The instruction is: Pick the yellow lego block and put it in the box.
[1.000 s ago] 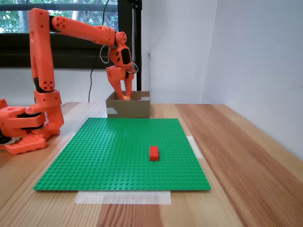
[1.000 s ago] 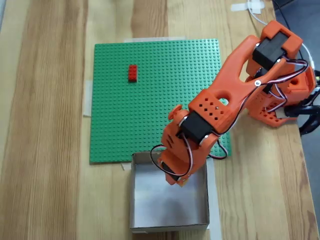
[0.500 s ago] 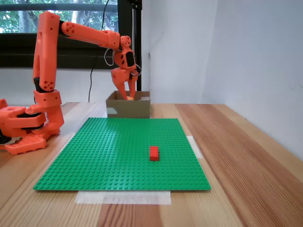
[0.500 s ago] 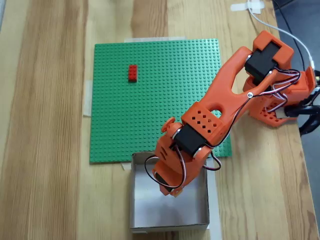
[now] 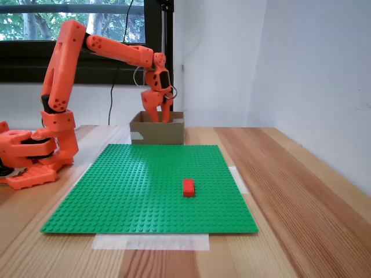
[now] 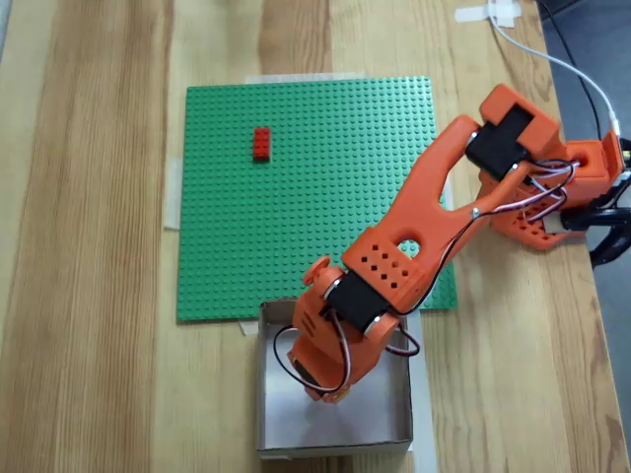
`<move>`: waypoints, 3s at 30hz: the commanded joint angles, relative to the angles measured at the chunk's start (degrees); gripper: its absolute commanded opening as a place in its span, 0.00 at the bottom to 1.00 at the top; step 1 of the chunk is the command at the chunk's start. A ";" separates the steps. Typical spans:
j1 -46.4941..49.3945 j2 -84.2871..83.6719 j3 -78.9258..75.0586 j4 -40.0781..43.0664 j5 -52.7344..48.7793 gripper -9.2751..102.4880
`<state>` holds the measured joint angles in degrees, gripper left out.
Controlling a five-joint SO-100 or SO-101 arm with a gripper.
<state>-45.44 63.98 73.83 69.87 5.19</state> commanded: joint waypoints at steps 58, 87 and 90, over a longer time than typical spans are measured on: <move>2.64 24.96 6.50 6.24 -1.23 0.29; 26.46 57.30 32.87 -1.23 -11.43 0.29; 28.83 60.56 36.12 -3.08 -12.57 0.29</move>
<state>-17.31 122.52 109.86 67.59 -7.21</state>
